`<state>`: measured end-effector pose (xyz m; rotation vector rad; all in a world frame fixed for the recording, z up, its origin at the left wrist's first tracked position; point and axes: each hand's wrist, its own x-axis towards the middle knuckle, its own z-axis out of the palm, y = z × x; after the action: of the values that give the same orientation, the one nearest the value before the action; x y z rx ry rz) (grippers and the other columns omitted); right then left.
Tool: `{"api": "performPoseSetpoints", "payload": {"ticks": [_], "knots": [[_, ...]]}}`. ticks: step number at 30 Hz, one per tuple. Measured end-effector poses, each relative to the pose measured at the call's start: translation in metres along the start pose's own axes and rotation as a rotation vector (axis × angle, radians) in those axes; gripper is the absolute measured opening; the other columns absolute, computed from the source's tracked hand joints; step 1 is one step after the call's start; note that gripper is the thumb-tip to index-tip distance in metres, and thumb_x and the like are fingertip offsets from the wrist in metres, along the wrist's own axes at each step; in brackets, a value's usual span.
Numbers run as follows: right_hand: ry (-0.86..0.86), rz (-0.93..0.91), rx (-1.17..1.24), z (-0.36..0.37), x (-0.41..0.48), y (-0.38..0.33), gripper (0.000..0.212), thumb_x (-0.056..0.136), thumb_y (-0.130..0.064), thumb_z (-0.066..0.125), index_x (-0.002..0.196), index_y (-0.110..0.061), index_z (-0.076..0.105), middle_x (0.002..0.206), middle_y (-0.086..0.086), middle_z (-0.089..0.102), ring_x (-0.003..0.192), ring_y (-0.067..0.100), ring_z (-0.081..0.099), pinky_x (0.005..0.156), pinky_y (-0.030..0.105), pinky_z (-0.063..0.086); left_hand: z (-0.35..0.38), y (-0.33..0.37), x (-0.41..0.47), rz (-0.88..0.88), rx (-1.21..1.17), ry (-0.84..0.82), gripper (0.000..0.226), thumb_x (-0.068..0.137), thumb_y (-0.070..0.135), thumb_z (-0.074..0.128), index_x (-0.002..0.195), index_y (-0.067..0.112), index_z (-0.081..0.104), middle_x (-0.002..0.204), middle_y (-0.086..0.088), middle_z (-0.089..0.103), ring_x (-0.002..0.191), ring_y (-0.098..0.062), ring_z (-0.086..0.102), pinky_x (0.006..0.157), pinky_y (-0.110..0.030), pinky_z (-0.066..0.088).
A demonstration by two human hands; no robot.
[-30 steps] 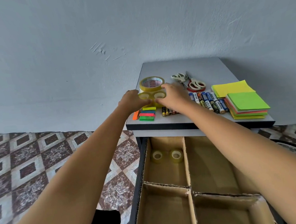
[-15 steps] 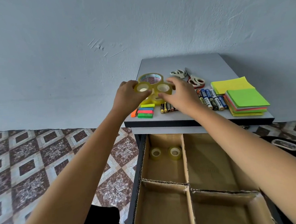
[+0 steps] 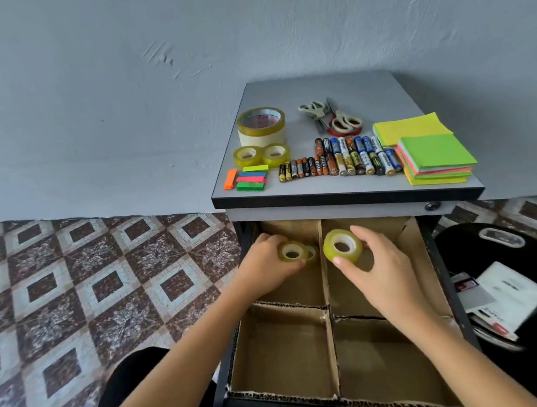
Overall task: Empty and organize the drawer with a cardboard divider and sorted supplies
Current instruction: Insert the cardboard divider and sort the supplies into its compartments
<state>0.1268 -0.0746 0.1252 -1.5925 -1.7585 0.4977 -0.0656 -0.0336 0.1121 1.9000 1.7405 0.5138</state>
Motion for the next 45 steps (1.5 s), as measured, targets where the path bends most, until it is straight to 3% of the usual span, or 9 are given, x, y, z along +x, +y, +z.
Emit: {"api": "performPoseSetpoints", "payload": {"ticks": [8, 14, 21, 26, 29, 32, 39, 42, 45], "knots": [[0.013, 0.054, 0.004, 0.01, -0.017, 0.012, 0.053, 0.081, -0.028, 0.071, 0.129, -0.013, 0.053, 0.123, 0.001, 0.058, 0.108, 0.007, 0.049, 0.087, 0.013, 0.033, 0.042, -0.011, 0.049, -0.034, -0.026, -0.093, 0.052, 0.085, 0.026, 0.066, 0.132, 0.012, 0.049, 0.137, -0.011, 0.047, 0.125, -0.025, 0.046, 0.106, -0.033, 0.038], [0.01, 0.059, 0.01, 0.011, -0.018, 0.013, 0.053, 0.081, -0.027, 0.071, 0.129, -0.013, 0.053, 0.123, -0.001, 0.057, 0.105, 0.001, 0.044, 0.087, 0.011, 0.031, 0.058, -0.014, 0.054, -0.098, -0.115, -0.041, 0.066, 0.081, 0.023, 0.07, 0.136, 0.014, 0.036, 0.13, -0.011, 0.054, 0.115, -0.024, 0.056, 0.095, -0.034, 0.049], [0.003, 0.045, 0.013, 0.016, -0.017, 0.007, 0.053, 0.079, -0.026, 0.073, 0.127, -0.012, 0.054, 0.121, 0.001, 0.059, 0.108, 0.008, 0.05, 0.082, 0.004, 0.029, 0.056, -0.015, 0.051, -0.117, -0.136, -0.029, 0.076, 0.078, 0.027, 0.074, 0.139, 0.012, 0.03, 0.138, -0.012, 0.045, 0.121, -0.026, 0.05, 0.097, -0.032, 0.045], [-0.02, 0.008, 0.002, 0.02, -0.009, -0.003, 0.056, 0.081, -0.031, 0.07, 0.132, -0.015, 0.051, 0.128, -0.002, 0.056, 0.11, 0.004, 0.047, 0.078, -0.002, 0.026, 0.026, -0.015, 0.024, -0.018, -0.057, 0.045, 0.053, 0.086, 0.029, 0.065, 0.133, 0.013, 0.045, 0.132, -0.007, 0.047, 0.116, -0.021, 0.051, 0.097, -0.027, 0.043], [-0.066, -0.012, 0.015, 0.027, 0.002, -0.014, 0.055, 0.083, -0.033, 0.068, 0.133, -0.017, 0.05, 0.13, -0.003, 0.055, 0.114, 0.007, 0.049, 0.082, 0.005, 0.03, 0.007, -0.02, -0.012, 0.056, -0.072, 0.219, 0.033, 0.091, 0.024, 0.058, 0.122, 0.014, 0.057, 0.117, 0.0, 0.055, 0.101, -0.01, 0.054, 0.082, -0.013, 0.038], [-0.169, -0.024, 0.005, 0.041, 0.016, -0.025, 0.053, 0.085, -0.036, 0.066, 0.132, -0.019, 0.049, 0.13, -0.004, 0.054, 0.115, 0.009, 0.051, 0.083, 0.009, 0.034, 0.0, -0.035, -0.041, 0.033, -0.085, 0.349, 0.028, 0.094, 0.023, 0.053, 0.12, 0.014, 0.058, 0.115, 0.001, 0.057, 0.104, -0.013, 0.053, 0.085, -0.02, 0.04], [-0.341, -0.019, -0.157, 0.1, 0.053, -0.029, 0.052, 0.088, -0.032, 0.063, 0.134, -0.012, 0.048, 0.132, 0.004, 0.054, 0.12, 0.02, 0.052, 0.095, 0.028, 0.042, 0.016, -0.058, -0.057, -0.241, -0.192, 0.172, 0.055, 0.098, 0.038, 0.04, 0.148, 0.021, 0.023, 0.152, 0.0, 0.03, 0.139, -0.017, 0.03, 0.108, -0.031, 0.03], [-0.36, -0.009, -0.242, 0.12, 0.063, -0.028, 0.047, 0.089, -0.033, 0.06, 0.132, -0.016, 0.048, 0.13, 0.003, 0.057, 0.118, 0.022, 0.054, 0.099, 0.037, 0.042, 0.016, -0.058, -0.057, -0.249, -0.231, 0.178, 0.054, 0.099, 0.038, 0.038, 0.149, 0.024, 0.021, 0.151, 0.003, 0.033, 0.137, -0.015, 0.033, 0.106, -0.026, 0.03], [-0.383, 0.012, -0.358, 0.134, 0.071, -0.022, 0.046, 0.09, -0.034, 0.059, 0.132, -0.02, 0.046, 0.129, 0.004, 0.057, 0.127, 0.026, 0.045, 0.107, 0.048, 0.03, 0.014, -0.055, -0.058, -0.269, -0.244, 0.192, 0.053, 0.099, 0.038, 0.038, 0.148, 0.028, 0.022, 0.146, 0.005, 0.041, 0.13, -0.015, 0.043, 0.09, -0.019, 0.034]]}}
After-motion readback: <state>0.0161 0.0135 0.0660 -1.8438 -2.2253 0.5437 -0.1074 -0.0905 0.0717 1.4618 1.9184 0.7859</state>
